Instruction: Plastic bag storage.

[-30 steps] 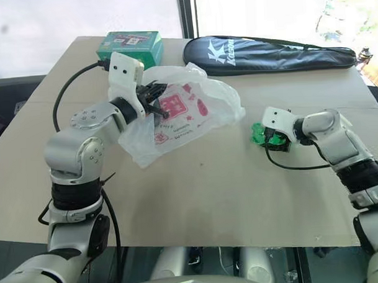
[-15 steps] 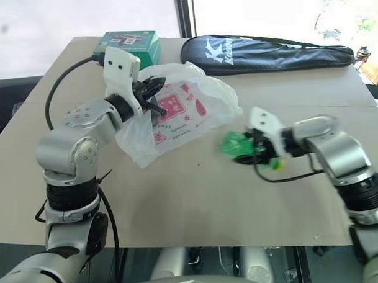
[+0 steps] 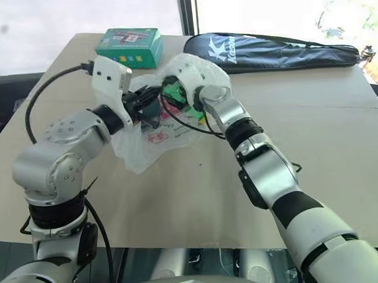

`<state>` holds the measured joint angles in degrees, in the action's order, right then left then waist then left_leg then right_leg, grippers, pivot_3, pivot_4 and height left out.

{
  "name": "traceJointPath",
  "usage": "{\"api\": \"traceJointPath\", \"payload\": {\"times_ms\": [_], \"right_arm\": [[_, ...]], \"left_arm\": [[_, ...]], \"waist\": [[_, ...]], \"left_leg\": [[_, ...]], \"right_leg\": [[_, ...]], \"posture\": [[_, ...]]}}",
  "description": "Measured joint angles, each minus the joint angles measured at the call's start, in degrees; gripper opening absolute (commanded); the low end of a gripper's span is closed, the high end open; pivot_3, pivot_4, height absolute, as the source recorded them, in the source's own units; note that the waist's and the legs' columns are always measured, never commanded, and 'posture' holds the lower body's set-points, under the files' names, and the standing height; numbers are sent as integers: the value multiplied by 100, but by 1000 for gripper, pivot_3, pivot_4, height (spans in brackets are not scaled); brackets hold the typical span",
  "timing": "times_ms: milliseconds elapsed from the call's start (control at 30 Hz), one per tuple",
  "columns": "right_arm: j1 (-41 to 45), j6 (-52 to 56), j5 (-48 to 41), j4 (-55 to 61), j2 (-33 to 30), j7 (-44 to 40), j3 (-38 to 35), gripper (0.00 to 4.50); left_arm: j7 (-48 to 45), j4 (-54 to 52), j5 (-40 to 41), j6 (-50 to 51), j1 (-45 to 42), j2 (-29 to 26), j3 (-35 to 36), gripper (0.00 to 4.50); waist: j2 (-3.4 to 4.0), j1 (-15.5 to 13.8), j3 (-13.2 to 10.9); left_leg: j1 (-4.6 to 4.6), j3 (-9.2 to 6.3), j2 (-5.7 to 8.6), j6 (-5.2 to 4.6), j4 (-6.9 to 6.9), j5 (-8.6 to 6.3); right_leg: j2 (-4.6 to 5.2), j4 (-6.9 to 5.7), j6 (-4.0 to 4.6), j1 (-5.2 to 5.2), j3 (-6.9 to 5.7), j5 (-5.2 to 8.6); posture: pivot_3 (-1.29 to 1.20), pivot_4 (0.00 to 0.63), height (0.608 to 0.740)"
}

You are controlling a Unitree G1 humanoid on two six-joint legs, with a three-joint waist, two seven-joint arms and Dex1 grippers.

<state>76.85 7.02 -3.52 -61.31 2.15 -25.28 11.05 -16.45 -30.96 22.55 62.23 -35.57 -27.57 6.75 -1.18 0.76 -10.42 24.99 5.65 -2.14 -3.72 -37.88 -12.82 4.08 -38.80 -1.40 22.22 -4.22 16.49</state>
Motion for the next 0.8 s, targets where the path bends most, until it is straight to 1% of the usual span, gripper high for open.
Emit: {"api": "traceJointPath", "payload": {"times_ms": [100,167,233,267,333,367,400,433,500,567,633,700,767,800], "right_arm": [[65,-355,265,-103,-58,27,17,4483],[-122,-97,278,183,-219,-407,24,4483],[-714,490,87,1163,-457,-1049,49,4483],[-1118,890,-41,1885,-642,-1358,122,4483],[-2166,1964,-491,3954,-1189,-1937,223,4483],[-2443,2333,-657,4579,-1385,-2075,221,4483],[-2827,2829,-862,5572,-1741,-2147,179,4483],[-2978,3078,-999,6122,-1939,-2201,152,4483],[-3327,3597,-1282,7462,-2368,-2205,7,4483],[-3660,4069,-1645,8592,-2586,-2157,-83,4483],[-3799,4278,-1716,9104,-2699,-1975,-83,4483],[-3811,4432,-1610,9286,-2779,-1601,-131,4483],[-3780,4685,-1535,9298,-2828,-1228,-371,4483],[-3729,4908,-1651,9301,-2743,-1098,-542,4483]], "left_arm": [[150,47,-72,-11,-2,32,6,0],[218,165,-109,-24,-3,81,45,0],[307,325,-134,-56,-16,137,80,0],[344,421,-162,-88,-45,181,81,0],[451,751,-290,-272,-110,236,94,0],[497,880,-337,-346,-118,245,147,0],[528,1069,-344,-438,-205,337,165,0],[535,1146,-346,-500,-214,347,190,0],[516,1328,-333,-613,-315,437,169,0],[447,1419,-330,-731,-379,462,85,0],[341,1437,-327,-918,-415,476,-28,0],[183,1441,-291,-1132,-415,504,-47,0],[33,1441,-237,-1287,-415,504,-48,0],[-47,1441,-221,-1334,-414,466,-55,0]], "waist": [[0,15,0],[0,6,0],[-1,-9,1],[-2,-26,1],[1,-67,0],[1,-61,-1],[2,-60,-1],[1,-57,-1],[2,-27,0],[2,1,0],[2,4,0],[1,-6,1],[1,-24,1],[1,-33,1]], "left_leg": [[-14,9,-1,3,8,2],[-16,8,-1,4,7,2],[-15,7,0,3,6,2],[-11,5,0,3,6,2],[-2,3,1,3,8,1],[2,4,1,3,7,2],[5,5,0,3,7,2],[5,5,-1,3,7,2],[0,8,-4,3,10,2],[-8,14,-6,4,11,2],[-15,21,-6,3,11,2],[-17,22,-5,3,9,2],[-16,22,-4,3,6,2],[-16,21,-4,3,6,2]], "right_leg": [[6,-3,0,-2,13,0],[7,-4,0,-6,13,0],[10,-4,-1,-7,14,-1],[11,-4,-1,-7,12,-1],[13,-2,-1,0,13,-1],[12,-3,-1,6,16,-1],[12,-4,-1,11,17,-1],[11,-3,0,12,17,0],[10,-4,0,11,19,0],[7,-6,0,10,27,0],[8,-11,0,9,32,0],[10,-13,-1,8,31,-1],[12,-14,-1,7,29,-1],[11,-14,-1,7,29,-1]], "posture": [[0,150,740],[0,150,740],[0,150,740],[0,150,740],[0,150,740],[0,150,740],[0,150,740],[0,150,740],[0,150,740],[0,150,740],[0,150,740],[0,150,740],[0,150,740],[0,150,740]]}}
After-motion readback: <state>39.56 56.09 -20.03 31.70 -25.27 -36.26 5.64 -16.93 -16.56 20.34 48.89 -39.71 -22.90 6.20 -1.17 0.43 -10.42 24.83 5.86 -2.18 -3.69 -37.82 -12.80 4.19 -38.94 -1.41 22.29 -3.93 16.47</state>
